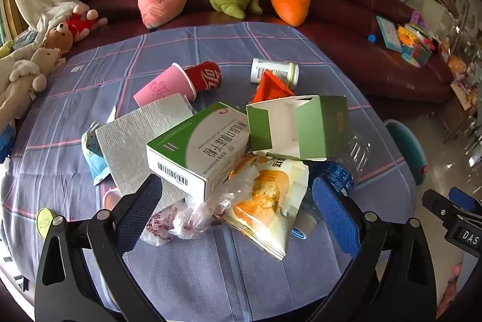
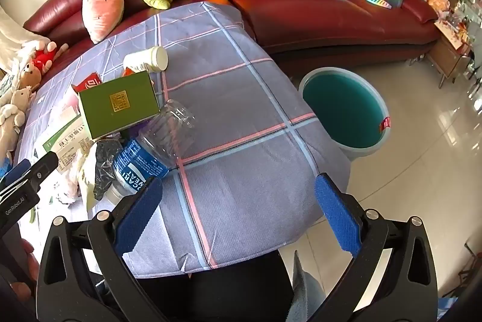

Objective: Collect trash
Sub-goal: 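Grasp the clear blue-label water bottle with right tool while left tool grasps the open green carton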

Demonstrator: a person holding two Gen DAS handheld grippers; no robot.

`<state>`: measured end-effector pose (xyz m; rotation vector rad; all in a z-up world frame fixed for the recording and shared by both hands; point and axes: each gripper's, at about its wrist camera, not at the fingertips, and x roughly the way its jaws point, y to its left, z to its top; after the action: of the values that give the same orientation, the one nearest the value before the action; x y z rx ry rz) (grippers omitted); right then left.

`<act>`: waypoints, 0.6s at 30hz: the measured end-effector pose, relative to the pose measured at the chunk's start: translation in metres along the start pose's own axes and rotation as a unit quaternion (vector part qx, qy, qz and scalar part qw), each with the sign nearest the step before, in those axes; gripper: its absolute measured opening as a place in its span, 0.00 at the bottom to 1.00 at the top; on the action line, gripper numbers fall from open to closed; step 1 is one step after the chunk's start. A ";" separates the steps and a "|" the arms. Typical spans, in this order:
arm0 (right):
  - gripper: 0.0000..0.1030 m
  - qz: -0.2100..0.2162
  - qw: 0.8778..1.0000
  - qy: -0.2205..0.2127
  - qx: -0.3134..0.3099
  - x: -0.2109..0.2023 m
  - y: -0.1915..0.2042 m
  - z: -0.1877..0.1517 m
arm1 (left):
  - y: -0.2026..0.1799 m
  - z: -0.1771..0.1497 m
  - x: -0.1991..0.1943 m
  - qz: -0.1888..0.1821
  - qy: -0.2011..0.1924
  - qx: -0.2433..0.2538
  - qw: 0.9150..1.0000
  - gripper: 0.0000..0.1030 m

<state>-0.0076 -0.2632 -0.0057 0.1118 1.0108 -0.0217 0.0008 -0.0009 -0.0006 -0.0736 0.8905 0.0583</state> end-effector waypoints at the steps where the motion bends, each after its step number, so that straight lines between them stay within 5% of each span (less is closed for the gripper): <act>1: 0.94 -0.001 1.000 -0.004 -0.001 -0.001 0.000 -0.001 | 0.000 0.000 0.000 0.001 0.000 0.000 1.000 0.97; 18: 0.94 -0.005 1.000 -0.007 0.005 -0.008 -0.004 0.003 | 0.001 -0.001 -0.002 -0.004 -0.005 -0.005 1.000 0.97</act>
<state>-0.0093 -0.2676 0.0020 0.1153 0.9970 -0.0355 -0.0015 0.0002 0.0000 -0.0871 0.8801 0.0550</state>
